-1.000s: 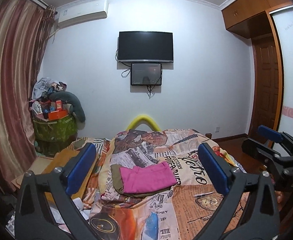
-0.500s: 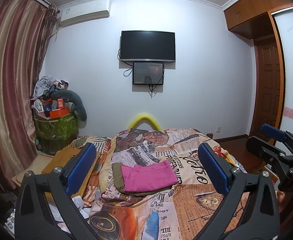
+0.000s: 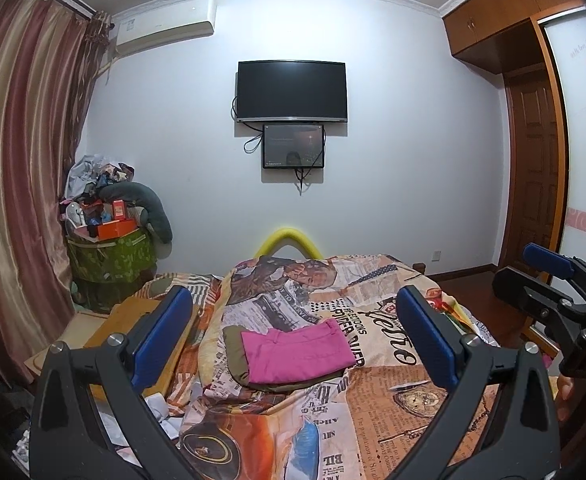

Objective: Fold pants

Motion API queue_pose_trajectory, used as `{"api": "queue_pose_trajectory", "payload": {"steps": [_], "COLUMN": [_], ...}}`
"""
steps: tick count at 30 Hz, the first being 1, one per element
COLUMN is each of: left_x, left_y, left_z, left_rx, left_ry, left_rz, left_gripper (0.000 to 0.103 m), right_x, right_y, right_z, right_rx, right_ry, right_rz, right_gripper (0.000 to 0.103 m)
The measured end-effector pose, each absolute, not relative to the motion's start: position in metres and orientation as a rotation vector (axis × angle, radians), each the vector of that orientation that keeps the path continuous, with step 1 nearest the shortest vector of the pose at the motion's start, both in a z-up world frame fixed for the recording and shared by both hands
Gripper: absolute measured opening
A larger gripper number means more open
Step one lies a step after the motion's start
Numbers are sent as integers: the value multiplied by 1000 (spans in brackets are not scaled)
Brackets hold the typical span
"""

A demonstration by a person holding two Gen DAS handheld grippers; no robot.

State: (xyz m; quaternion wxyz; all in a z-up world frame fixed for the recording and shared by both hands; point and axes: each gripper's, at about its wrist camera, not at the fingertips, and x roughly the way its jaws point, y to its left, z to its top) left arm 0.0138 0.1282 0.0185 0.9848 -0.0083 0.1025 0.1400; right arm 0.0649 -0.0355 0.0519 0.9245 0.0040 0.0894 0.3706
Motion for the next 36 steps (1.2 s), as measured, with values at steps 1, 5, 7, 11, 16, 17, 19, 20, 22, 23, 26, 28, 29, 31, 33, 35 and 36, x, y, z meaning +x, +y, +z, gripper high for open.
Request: {"api": "queue_pose_trajectory", "payload": {"steps": [1, 5, 7, 11, 16, 17, 19, 20, 22, 23, 26, 28, 29, 31, 33, 35, 36], "left_x": [14, 14, 14, 14, 17, 17, 17, 17, 18, 18, 19, 20, 20, 20, 20, 21, 21], "left_y": [129, 130, 131, 132, 131, 131, 132, 132, 133, 133, 134, 134, 134, 133, 132, 132, 131], "left_z": [19, 20, 20, 21, 21, 21, 21, 21, 20, 20, 20, 19, 18, 18, 17, 16, 16], "left_rx": [-18, -23, -23, -25, -24, -23, -20, -19, -21, -24, -28, -26, -24, -19, -12, -8, -8], "left_ry": [206, 205, 205, 205, 208, 207, 207, 208, 213, 215, 221, 227, 230, 231, 232, 233, 235], "left_rz": [280, 275, 271, 266, 258, 260, 261, 259, 253, 250, 241, 231, 226, 225, 223, 217, 209], "left_gripper": [103, 103, 103, 103, 103, 103, 103, 103, 103, 103, 103, 103, 103, 103, 103, 103, 103], "right_x": [65, 65, 65, 65, 65, 65, 65, 65, 65, 65, 65, 65, 65, 65, 66, 67, 67], "right_y": [-36, -36, -37, -38, -40, -40, -41, -41, -40, -40, -41, -41, -41, -41, -40, -40, -39], "right_z": [52, 53, 53, 53, 53, 53, 53, 53, 54, 54, 53, 53, 53, 54, 54, 54, 54], "right_rx": [9, 11, 16, 25, 32, 32, 34, 34, 36, 37, 37, 38, 39, 40, 40, 39, 39], "right_ry": [185, 187, 188, 193, 195, 195, 196, 194, 193, 193, 194, 194, 195, 195, 197, 202, 206], "right_rz": [761, 757, 755, 751, 749, 749, 749, 748, 747, 747, 746, 746, 747, 747, 745, 743, 745], "right_gripper": [102, 102, 102, 102, 102, 102, 102, 102, 102, 102, 102, 102, 102, 102, 102, 102, 102]}}
